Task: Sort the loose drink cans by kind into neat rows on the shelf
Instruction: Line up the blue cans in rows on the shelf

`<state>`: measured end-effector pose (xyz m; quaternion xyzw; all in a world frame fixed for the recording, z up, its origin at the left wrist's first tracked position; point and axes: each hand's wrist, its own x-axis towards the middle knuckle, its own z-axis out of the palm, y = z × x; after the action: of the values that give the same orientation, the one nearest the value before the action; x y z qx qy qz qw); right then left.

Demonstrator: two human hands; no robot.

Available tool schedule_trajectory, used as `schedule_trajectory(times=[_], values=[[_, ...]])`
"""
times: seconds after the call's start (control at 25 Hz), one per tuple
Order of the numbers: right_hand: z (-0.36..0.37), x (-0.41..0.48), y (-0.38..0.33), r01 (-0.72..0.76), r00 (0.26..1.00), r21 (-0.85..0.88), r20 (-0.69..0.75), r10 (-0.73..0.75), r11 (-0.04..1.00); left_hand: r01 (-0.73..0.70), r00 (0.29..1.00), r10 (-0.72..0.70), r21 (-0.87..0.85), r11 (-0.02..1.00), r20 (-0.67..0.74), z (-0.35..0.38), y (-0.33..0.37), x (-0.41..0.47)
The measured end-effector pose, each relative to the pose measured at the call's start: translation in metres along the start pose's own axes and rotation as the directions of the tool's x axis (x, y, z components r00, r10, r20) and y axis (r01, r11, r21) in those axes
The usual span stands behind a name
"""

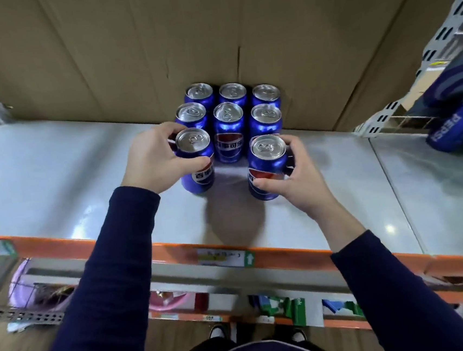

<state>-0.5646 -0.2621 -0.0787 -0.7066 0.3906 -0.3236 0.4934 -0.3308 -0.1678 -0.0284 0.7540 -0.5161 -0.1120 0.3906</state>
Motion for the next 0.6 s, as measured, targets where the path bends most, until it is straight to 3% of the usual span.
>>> schedule_trajectory(times=[0.28,0.44,0.6], values=[[0.006,-0.007,0.000,-0.027,0.996,0.003,-0.085,0.027,1.000,-0.070,0.997,0.070,0.003,0.998,0.015,-0.003,-0.015,0.007],[0.011,-0.011,-0.001,-0.032,0.993,0.015,-0.114,0.033,0.999,-0.024,0.992,0.027,-0.031,0.999,0.120,-0.007,-0.013,0.015],[0.013,-0.012,-0.001,-0.038,0.992,0.037,-0.116,0.042,0.999,-0.014,0.993,0.020,-0.057,0.998,0.112,-0.007,-0.015,0.016]])
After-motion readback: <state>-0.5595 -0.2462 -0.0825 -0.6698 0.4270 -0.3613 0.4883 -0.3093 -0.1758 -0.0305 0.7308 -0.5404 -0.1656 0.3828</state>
